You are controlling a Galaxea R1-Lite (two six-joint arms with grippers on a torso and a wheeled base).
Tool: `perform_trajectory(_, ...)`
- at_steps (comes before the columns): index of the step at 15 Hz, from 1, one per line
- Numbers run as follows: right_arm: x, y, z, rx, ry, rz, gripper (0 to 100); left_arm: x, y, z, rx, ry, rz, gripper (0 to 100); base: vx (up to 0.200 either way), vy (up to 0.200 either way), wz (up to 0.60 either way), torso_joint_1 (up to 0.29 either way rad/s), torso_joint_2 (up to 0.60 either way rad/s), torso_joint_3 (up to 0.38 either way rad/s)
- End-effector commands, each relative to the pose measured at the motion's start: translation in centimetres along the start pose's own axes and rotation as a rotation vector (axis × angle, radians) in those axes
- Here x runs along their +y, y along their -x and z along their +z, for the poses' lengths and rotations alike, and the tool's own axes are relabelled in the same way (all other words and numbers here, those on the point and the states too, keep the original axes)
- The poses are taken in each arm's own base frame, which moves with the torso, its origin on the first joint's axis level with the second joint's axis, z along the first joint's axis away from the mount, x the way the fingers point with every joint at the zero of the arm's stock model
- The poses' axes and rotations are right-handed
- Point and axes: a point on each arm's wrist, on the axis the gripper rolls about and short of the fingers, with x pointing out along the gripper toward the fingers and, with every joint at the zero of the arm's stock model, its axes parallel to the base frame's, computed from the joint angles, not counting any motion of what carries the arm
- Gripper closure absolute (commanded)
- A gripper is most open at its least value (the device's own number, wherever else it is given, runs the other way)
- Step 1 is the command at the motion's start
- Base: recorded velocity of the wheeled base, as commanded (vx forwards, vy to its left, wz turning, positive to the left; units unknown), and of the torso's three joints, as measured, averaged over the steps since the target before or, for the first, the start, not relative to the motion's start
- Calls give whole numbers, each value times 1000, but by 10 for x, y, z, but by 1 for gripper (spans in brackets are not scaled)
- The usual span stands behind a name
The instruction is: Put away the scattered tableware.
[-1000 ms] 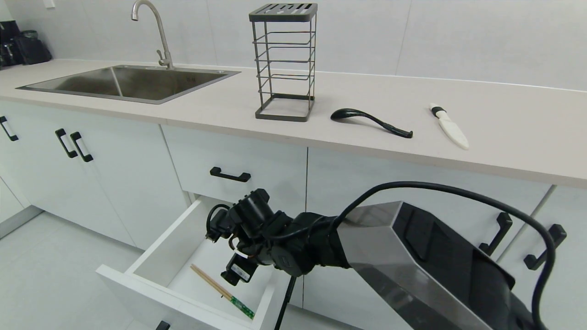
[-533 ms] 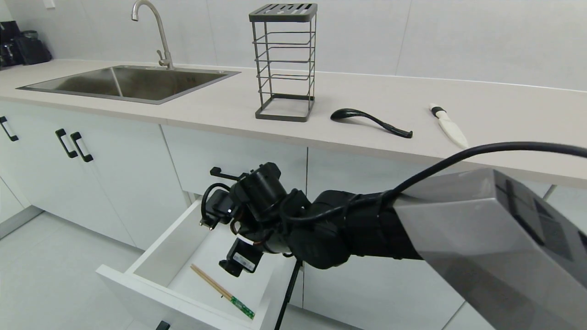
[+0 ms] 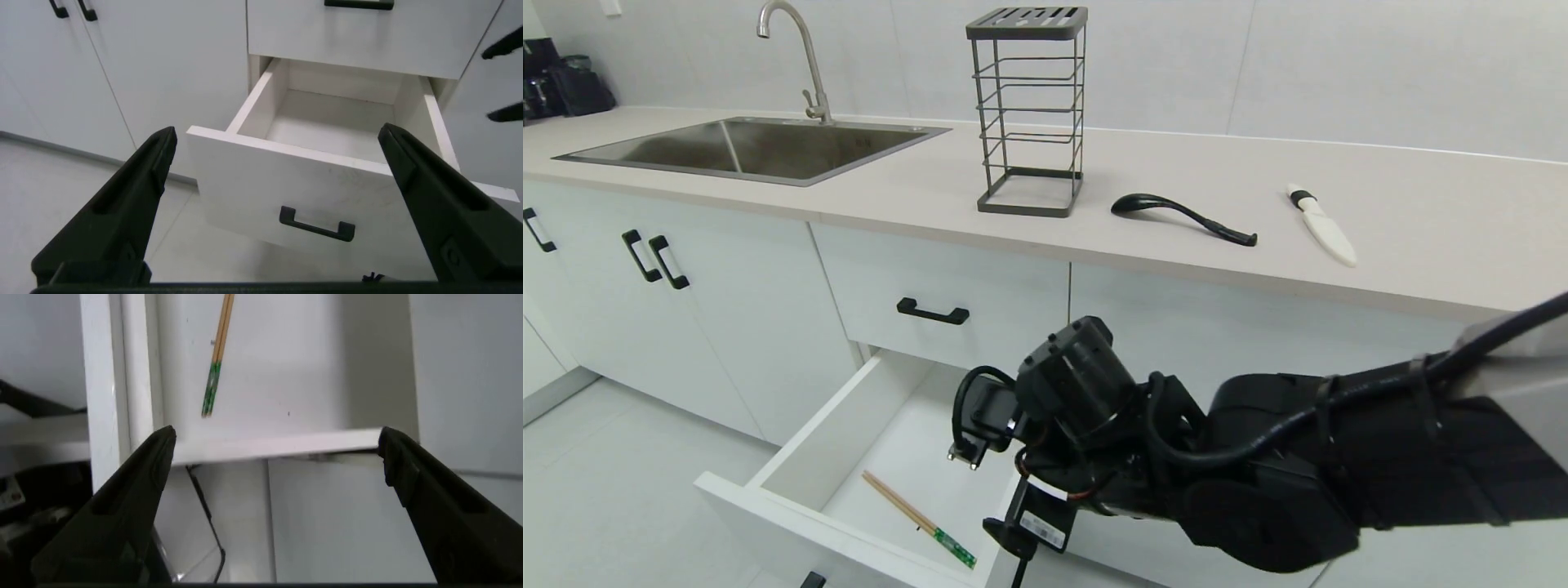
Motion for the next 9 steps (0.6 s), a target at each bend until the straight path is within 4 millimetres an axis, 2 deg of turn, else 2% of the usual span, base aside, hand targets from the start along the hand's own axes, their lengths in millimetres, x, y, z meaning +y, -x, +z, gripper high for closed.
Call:
perform_trajectory(1, 0, 23, -13, -72, 4, -30, 0, 0, 0, 0, 1, 0, -1, 0, 0, 0, 0, 0, 0, 0)
perform_trajectory(3, 0, 24, -19, -80, -1, -38, 0, 0, 0, 0, 1, 0, 1, 0, 0, 0, 0, 90, -68, -95)
perform_trajectory(5, 1, 24, -23, -69, 6, -34, 0, 0, 0, 0, 1, 0, -1, 0, 0, 0, 0, 149, -354, -166)
perform_trajectory(9, 2, 32, -20, -84, 14, -36, 0, 0, 0, 0, 1, 0, -1, 0, 0, 0, 0, 84, -210, -96)
